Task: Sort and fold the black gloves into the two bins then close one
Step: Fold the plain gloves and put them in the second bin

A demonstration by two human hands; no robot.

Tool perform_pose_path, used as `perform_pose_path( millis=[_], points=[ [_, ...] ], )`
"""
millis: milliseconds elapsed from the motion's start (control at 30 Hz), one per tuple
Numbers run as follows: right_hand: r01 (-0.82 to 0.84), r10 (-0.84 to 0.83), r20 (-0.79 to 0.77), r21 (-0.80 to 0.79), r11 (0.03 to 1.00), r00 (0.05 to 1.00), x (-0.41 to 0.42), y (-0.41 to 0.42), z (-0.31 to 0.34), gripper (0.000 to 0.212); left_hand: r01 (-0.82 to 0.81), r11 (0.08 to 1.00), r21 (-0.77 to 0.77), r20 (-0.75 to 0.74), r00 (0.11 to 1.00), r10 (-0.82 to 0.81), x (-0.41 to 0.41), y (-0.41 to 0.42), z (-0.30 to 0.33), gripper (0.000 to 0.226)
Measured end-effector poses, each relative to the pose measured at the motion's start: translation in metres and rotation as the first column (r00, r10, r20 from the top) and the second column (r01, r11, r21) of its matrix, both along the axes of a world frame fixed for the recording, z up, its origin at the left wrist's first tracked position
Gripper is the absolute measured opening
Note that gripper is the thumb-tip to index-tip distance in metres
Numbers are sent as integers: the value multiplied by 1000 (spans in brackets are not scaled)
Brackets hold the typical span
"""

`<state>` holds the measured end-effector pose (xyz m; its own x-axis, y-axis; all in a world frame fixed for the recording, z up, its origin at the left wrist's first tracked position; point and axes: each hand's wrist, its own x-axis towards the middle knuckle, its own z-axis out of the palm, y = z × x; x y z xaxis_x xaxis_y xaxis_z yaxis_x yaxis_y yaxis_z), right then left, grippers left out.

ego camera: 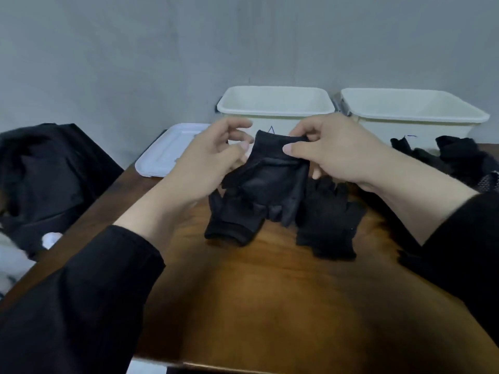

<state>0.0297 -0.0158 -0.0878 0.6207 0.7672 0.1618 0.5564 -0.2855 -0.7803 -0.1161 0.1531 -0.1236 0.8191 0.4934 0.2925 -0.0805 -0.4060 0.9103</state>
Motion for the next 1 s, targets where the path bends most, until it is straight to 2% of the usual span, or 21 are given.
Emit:
perform_pose_path(
  millis=[67, 133, 167, 233, 333, 433, 533, 600, 733, 867, 1000],
  points=[
    [59, -58, -56, 28, 998, 997, -1, 11, 0, 8, -136, 971, 196, -105, 982, 159, -21, 23, -20, 15],
    [102, -101, -80, 7, 995, 992, -1, 19, -2, 11, -47, 930, 366, -314, 934, 170, -41, 39, -48, 15],
    [108, -108, -73, -7, 994, 991, -1, 23, -4, 10, 27, 921, 388, -400, 905, 142, -50, 44, -62, 14],
    [119, -118, -39, 15, 993, 992, -1, 32, -7, 7, 127, 918, 375, -462, 884, 66, -60, 49, -81, 10],
    [141, -150, 111, 84, 986, 982, -5, 41, -14, 3, 173, 900, 401, -422, 907, 14, -61, 48, -94, 15],
    [85, -108, 224, 109, 990, 969, -30, 43, -37, 5, 73, 899, 431, -310, 948, 72, -62, 47, -99, 9],
    [-49, 68, 282, -74, 996, 957, -67, 38, -91, 9, -133, 912, 389, -130, 972, 197, -69, 51, -101, 8],
    [-70, 124, 332, -170, 983, 935, -83, 35, -126, 13, -188, 896, 402, -80, 968, 239, -71, 55, -101, 5],
    [-40, 83, 296, -149, 988, 952, -88, 32, -142, 22, -26, 860, 510, -120, 988, 101, -67, 54, -107, 22],
    [-75, 133, 348, -175, 982, 928, -88, 28, -139, 29, 147, 845, 513, -276, 961, 0, -65, 53, -110, 33],
    [-92, 141, 351, -155, 984, 926, -78, 21, -142, 30, 144, 843, 518, -285, 959, 11, -65, 55, -114, 30]
  ],
)
